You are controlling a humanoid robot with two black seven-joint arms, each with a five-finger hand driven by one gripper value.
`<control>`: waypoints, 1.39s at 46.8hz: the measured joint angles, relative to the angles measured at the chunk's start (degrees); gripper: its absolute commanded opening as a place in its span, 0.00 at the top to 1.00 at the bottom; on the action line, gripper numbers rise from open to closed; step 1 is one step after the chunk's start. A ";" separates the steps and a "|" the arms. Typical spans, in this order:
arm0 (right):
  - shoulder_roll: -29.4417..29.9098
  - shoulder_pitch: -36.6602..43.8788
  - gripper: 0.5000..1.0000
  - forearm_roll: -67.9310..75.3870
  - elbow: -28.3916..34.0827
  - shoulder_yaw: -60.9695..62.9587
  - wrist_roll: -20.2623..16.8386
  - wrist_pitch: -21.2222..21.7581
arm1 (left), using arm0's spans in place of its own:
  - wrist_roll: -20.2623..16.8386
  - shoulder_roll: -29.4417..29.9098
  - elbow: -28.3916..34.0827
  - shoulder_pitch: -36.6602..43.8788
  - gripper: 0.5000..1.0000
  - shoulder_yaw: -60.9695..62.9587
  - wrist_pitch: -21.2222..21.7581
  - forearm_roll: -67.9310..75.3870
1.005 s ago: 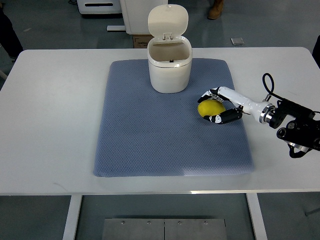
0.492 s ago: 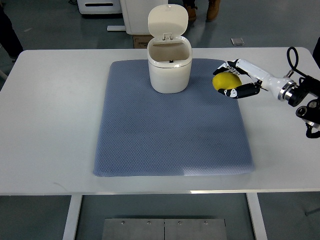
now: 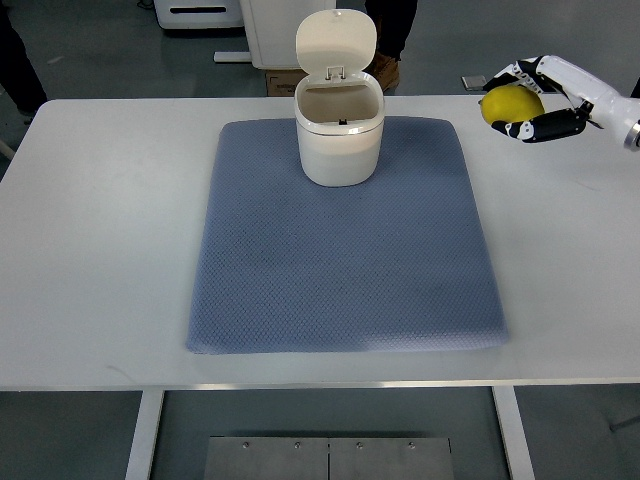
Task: Put lemon in trash with right hand
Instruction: 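Lift the lemon and carry it over the white trash bin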
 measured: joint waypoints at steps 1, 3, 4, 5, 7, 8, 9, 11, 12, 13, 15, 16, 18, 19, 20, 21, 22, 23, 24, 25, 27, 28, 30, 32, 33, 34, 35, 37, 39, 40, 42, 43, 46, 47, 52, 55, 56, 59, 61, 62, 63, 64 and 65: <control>0.00 0.00 1.00 0.00 0.05 0.09 0.01 0.01 | 0.00 0.00 0.00 0.00 0.00 0.00 0.00 0.00; 0.04 0.00 1.00 0.00 0.14 0.21 0.01 0.01 | 0.00 0.00 0.00 0.00 0.00 0.00 0.00 0.00; 0.17 0.04 1.00 0.12 0.15 0.34 0.00 0.01 | 0.00 0.00 0.00 0.02 0.00 0.00 0.00 0.00; 0.33 0.10 1.00 0.26 0.16 0.45 -0.09 0.01 | 0.00 0.00 0.00 0.01 0.00 0.00 0.00 0.00; 0.71 0.55 1.00 0.60 0.22 0.69 -0.40 0.01 | 0.00 0.00 0.00 -0.01 0.00 0.00 0.00 0.00; 0.92 0.84 1.00 0.72 0.23 0.74 -0.50 0.02 | 0.00 0.00 0.00 0.02 0.00 0.00 0.00 0.00; 1.25 1.13 1.00 0.80 0.22 0.77 -0.57 0.00 | 0.00 0.00 0.00 0.02 0.00 0.00 0.00 0.00; 2.25 1.73 1.00 0.97 0.26 0.80 -0.71 0.01 | 0.00 0.00 0.00 -0.03 0.00 -0.01 0.00 0.00; 2.77 1.93 1.00 1.03 0.26 0.80 -0.81 0.01 | 0.00 0.00 0.00 -0.04 0.00 -0.01 0.00 0.00; 3.28 2.10 1.00 1.08 0.28 0.80 -0.91 0.01 | 0.00 0.00 0.00 -0.01 0.00 -0.01 0.00 0.00; 4.23 2.38 1.00 1.13 0.27 0.80 -1.31 0.01 | 0.00 0.00 0.00 0.03 0.00 -0.01 0.00 0.00; 4.63 2.56 1.00 1.13 0.27 0.81 -1.51 0.02 | 0.00 0.00 0.00 0.03 0.00 -0.01 0.00 0.00; 5.41 3.00 1.00 1.15 0.21 0.80 -1.92 0.01 | 0.00 0.00 0.00 0.00 0.00 -0.01 0.00 0.00; 6.04 3.33 1.00 1.20 0.15 0.81 -2.15 0.01 | 0.00 0.00 0.00 0.00 0.00 -0.01 0.00 0.00; 6.55 3.57 1.00 1.22 0.11 0.81 -2.35 0.01 | 0.01 0.00 0.00 0.01 0.00 -0.01 0.00 0.00; 7.00 3.78 1.00 1.23 0.07 0.80 -2.49 0.00 | 0.01 0.00 0.00 0.02 0.00 -0.01 0.00 0.00; 7.51 3.98 1.00 1.23 -0.01 0.78 -2.62 0.00 | 0.00 0.00 0.00 0.01 0.00 -0.01 0.00 0.00; 8.15 4.21 1.00 1.26 -0.06 0.76 -2.75 0.00 | 0.00 0.00 0.00 0.04 0.00 -0.01 0.00 0.00; 8.62 4.33 1.00 1.39 -0.14 0.72 -2.88 0.00 | 0.01 0.00 0.00 0.04 0.00 -0.01 0.00 0.00; 8.99 4.43 1.00 1.51 -0.22 0.67 -2.98 0.00 | 0.00 0.00 0.00 0.03 0.00 -0.01 0.00 0.00; 9.86 4.71 1.00 1.96 -0.46 0.56 -3.13 0.00 | 0.01 0.00 0.00 0.09 0.00 0.00 0.00 0.00; 10.23 4.83 1.00 2.15 -0.59 0.50 -3.20 0.00 | 0.00 0.00 0.00 0.08 0.00 -0.01 0.01 0.00; 10.92 5.07 1.00 2.43 -0.80 0.38 -3.24 0.01 | 0.00 0.00 0.00 0.04 0.00 -0.01 0.00 0.00; 11.56 5.18 1.00 2.53 -1.01 0.27 -3.30 0.01 | 0.00 0.00 0.00 0.03 0.00 -0.01 0.01 0.00; 11.87 5.19 1.00 2.54 -1.05 0.21 -3.32 0.01 | 0.00 0.00 0.00 0.00 0.00 -0.01 0.00 0.00; 12.38 5.29 1.00 2.54 -1.19 0.16 -3.33 0.03 | 0.00 0.00 0.00 -0.03 0.00 -0.01 0.00 0.00; 12.83 5.38 1.00 2.56 -1.41 0.11 -3.34 0.03 | 0.00 0.00 0.00 -0.01 0.00 -0.01 0.00 0.00; 13.89 5.53 1.00 2.78 -2.12 0.08 -3.36 0.05 | 0.00 0.00 0.00 0.02 0.00 -0.01 0.00 0.00; 15.02 5.57 1.00 3.23 -3.09 0.08 -3.48 0.10 | 0.01 0.00 0.00 0.03 0.00 -0.01 0.00 0.00; 15.50 5.58 1.00 3.46 -3.54 0.07 -3.58 0.11 | 0.01 0.00 0.00 0.05 0.00 -0.01 0.00 0.00; 16.91 5.59 1.00 4.27 -5.08 0.01 -3.89 0.33 | 0.00 0.00 0.00 0.05 0.00 0.00 0.00 0.00; 17.55 5.59 1.00 4.66 -5.80 0.00 -3.98 0.55 | 0.01 0.00 0.00 0.05 0.00 0.00 0.00 0.00; 19.33 5.60 1.00 5.56 -8.34 -0.13 -4.12 1.42 | 0.01 0.00 0.00 0.05 0.00 0.00 0.00 0.00; 19.78 5.60 1.00 5.68 -9.08 -0.17 -4.14 1.64 | 0.00 0.00 0.00 0.04 0.00 0.00 0.00 0.00; 22.90 5.74 1.00 5.88 -13.82 -1.07 -4.15 3.37 | 0.00 0.00 0.00 0.06 0.00 0.00 0.00 0.00; 24.39 5.74 1.00 5.89 -16.12 -1.23 -4.15 4.32 | 0.01 0.00 0.00 0.03 0.00 0.00 0.00 0.00; 24.95 5.74 1.00 5.89 -17.04 -1.24 -4.15 4.74 | 0.00 0.00 0.00 0.01 0.00 0.00 0.00 0.00; 26.37 5.73 1.00 5.90 -19.02 -1.25 -4.16 5.59 | 0.01 0.00 0.00 0.03 0.00 0.00 0.00 0.00; 27.75 5.71 1.00 5.90 -20.64 -1.25 -4.20 6.02 | 0.01 0.00 0.00 0.00 0.00 0.00 0.00 0.00; 28.33 5.70 1.00 5.90 -21.28 -1.25 -4.29 6.14 | 0.01 0.00 0.00 0.03 0.00 0.00 0.00 0.00; 29.20 5.69 1.00 5.90 -22.23 -1.25 -4.48 6.38 | 0.01 0.00 0.00 0.02 0.00 0.00 0.00 0.00; 29.89 5.68 1.00 5.90 -22.94 -1.25 -4.61 6.63 | 0.01 0.00 0.00 0.01 0.00 0.00 0.00 0.00; 30.52 5.68 1.00 5.89 -23.60 -1.26 -4.76 6.89 | 0.01 0.00 0.00 0.00 0.00 0.00 0.00 0.00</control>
